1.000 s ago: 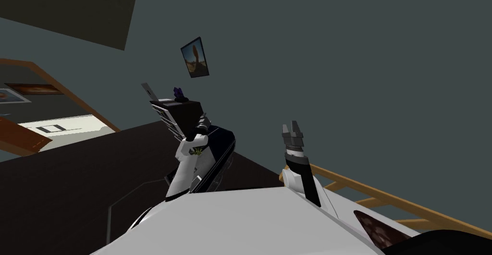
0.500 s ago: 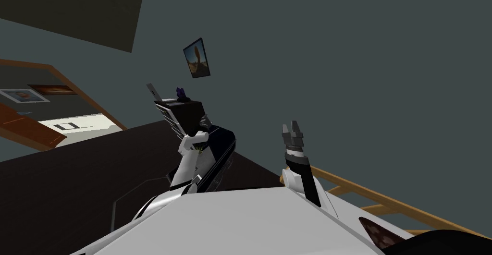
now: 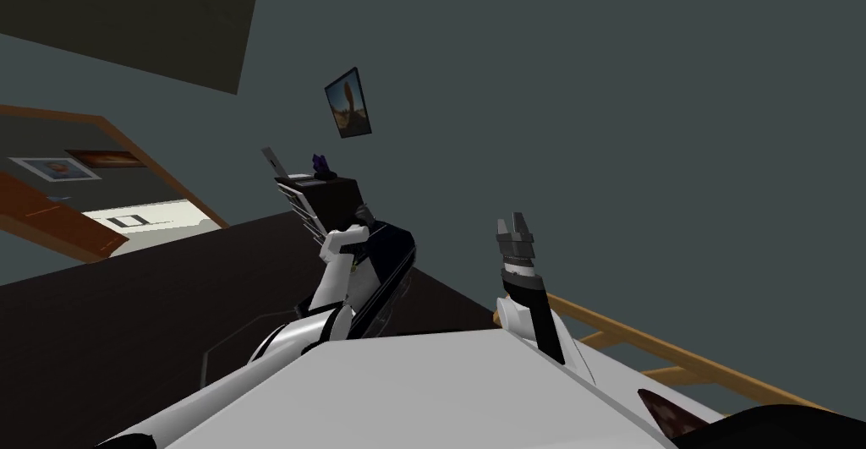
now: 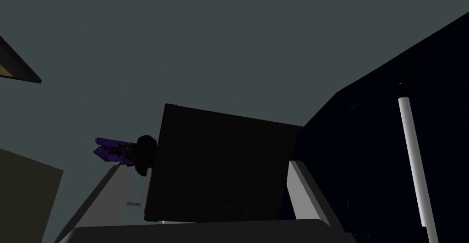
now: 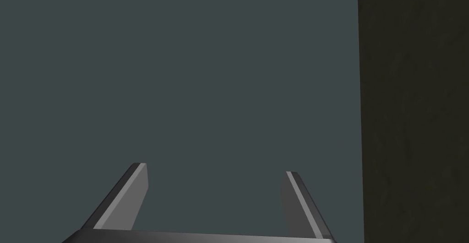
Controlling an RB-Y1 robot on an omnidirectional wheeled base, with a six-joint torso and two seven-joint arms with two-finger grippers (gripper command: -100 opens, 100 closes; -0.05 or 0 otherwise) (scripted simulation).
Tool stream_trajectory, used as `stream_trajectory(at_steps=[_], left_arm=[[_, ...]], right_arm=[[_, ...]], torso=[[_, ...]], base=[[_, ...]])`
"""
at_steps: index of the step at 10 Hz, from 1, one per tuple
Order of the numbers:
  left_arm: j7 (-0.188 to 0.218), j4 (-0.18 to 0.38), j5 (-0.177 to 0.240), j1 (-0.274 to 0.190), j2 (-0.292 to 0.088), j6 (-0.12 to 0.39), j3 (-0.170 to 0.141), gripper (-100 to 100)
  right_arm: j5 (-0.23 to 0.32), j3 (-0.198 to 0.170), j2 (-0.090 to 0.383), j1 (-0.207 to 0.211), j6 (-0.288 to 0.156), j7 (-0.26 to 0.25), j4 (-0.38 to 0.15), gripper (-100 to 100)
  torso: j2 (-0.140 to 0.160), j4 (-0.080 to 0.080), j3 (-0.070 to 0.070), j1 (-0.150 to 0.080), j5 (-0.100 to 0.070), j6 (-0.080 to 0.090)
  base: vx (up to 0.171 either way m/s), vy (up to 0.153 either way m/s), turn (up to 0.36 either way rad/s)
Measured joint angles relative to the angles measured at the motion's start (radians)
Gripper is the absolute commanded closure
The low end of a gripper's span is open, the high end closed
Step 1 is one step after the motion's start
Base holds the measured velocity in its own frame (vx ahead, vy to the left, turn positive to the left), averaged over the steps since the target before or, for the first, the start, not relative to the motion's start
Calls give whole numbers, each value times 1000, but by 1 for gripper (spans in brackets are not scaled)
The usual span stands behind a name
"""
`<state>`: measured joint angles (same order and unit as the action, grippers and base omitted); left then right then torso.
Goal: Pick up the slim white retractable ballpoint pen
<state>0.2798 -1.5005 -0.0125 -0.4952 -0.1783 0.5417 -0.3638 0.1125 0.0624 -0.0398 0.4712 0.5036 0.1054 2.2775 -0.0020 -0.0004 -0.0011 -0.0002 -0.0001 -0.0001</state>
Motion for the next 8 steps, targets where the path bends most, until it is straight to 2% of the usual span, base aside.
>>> stream_trajectory(at_steps=[2, 3, 4, 6, 8], left_arm=[[13, 61, -3, -38, -6, 40, -9, -100], [13, 58, -4, -35, -3, 49, -8, -100], [23, 89, -7, -62, -9, 70, -17, -100], [33, 116, -9, -79, -11, 111, -24, -100], [35, 128, -10, -86, -13, 114, -25, -100]], right_arm=[[0, 0, 0, 0, 0, 0, 0, 0], [0, 0, 0, 0, 0, 0, 0, 0], [0, 0, 0, 0, 0, 0, 0, 0], [0, 0, 0, 0, 0, 0, 0, 0], [0, 0, 0, 0, 0, 0, 0, 0]], torso=[[0, 0, 0, 0, 0, 0], [1, 0, 0, 0, 0, 0], [1, 0, 0, 0, 0, 0], [0, 0, 0, 0, 0, 0], [0, 0, 0, 0, 0, 0]], base=[[11, -4, 17], [10, 4, 54], [5, -3, 5], [23, -9, 24], [5, -2, 9]])
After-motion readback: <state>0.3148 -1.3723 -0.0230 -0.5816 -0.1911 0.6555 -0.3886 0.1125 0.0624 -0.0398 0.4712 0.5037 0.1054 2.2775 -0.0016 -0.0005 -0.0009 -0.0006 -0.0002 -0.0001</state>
